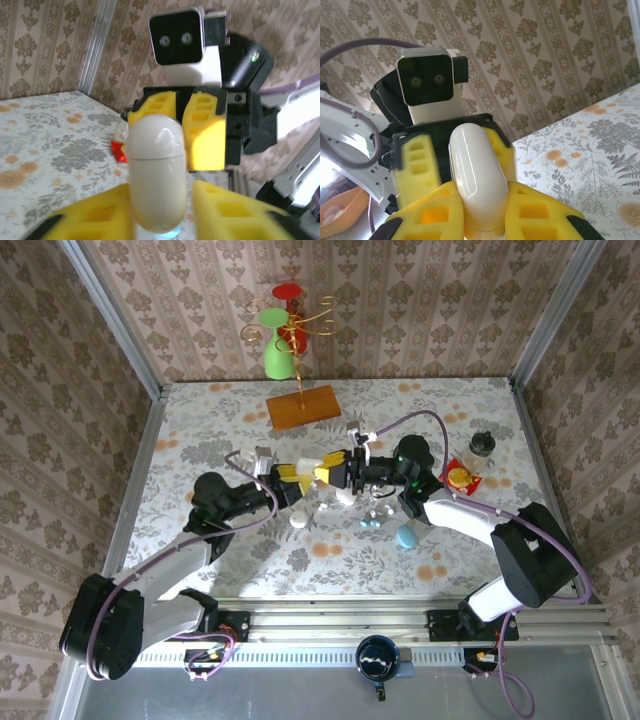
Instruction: Insert wireless bluetooth earbuds into charging case
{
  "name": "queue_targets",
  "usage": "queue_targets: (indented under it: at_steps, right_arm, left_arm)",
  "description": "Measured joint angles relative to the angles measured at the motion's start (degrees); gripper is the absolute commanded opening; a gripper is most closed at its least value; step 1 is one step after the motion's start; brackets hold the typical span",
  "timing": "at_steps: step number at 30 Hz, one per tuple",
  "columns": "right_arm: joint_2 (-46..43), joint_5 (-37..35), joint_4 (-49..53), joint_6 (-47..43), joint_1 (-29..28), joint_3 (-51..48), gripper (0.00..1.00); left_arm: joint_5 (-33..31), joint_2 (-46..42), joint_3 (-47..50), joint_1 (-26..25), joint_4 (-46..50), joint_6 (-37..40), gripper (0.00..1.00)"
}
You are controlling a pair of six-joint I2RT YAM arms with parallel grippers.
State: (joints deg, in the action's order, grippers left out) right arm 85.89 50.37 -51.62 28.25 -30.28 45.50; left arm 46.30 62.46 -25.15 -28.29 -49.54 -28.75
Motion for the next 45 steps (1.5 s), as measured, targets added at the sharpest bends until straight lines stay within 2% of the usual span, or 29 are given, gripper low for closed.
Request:
queue_targets:
  at_steps: [3,5,11,18,29,37,40,43,45]
  right_arm:
    - [-2.1,-1.8,5.3,-6.3,0.0,0.0,0.12]
    - [-4.0,-2.7,9.9,-11.1,0.0,0.1,0.12]
    - [-8.6,-3.6,24.2,-23.6,0.0,3.1,0.11]
    - [-9.9,-3.7,31.4,-30.5,-0.9,6.3,0.11]
    - [-8.0,-3.4,33.0,-32.2,-3.2,9.7,0.10]
    - [-5.8,-2.5,31.2,-31.5,-3.8,10.3,0.10]
    - [-4.7,-2.1,31.0,-31.1,-3.8,10.5,0.10]
    - [-4.5,-1.9,30.8,-31.0,-3.8,10.5,0.11]
    - [-4.5,-1.8,30.6,-31.0,-3.7,10.5,0.11]
  left_arm:
    - [0.0,-1.0,0.0,0.7,2.4,3.5,0.72]
    - [0.1,-1.9,0.2,2.2,3.1,5.2,0.75]
    - [2.4,-4.8,0.1,5.1,8.0,10.3,0.75]
    - [4.9,-5.7,-1.6,4.7,14.6,16.0,0.68]
    - [7.3,-5.5,-3.6,4.6,15.5,17.9,0.48]
    - [8.0,-3.8,-3.6,4.6,10.3,14.6,0.37]
    - [8.1,-3.5,-3.6,4.6,9.2,13.9,0.29]
    - [8.8,-3.3,-3.6,4.6,8.7,13.4,0.10]
    - [9.0,-3.2,-3.6,4.6,8.4,13.3,0.07]
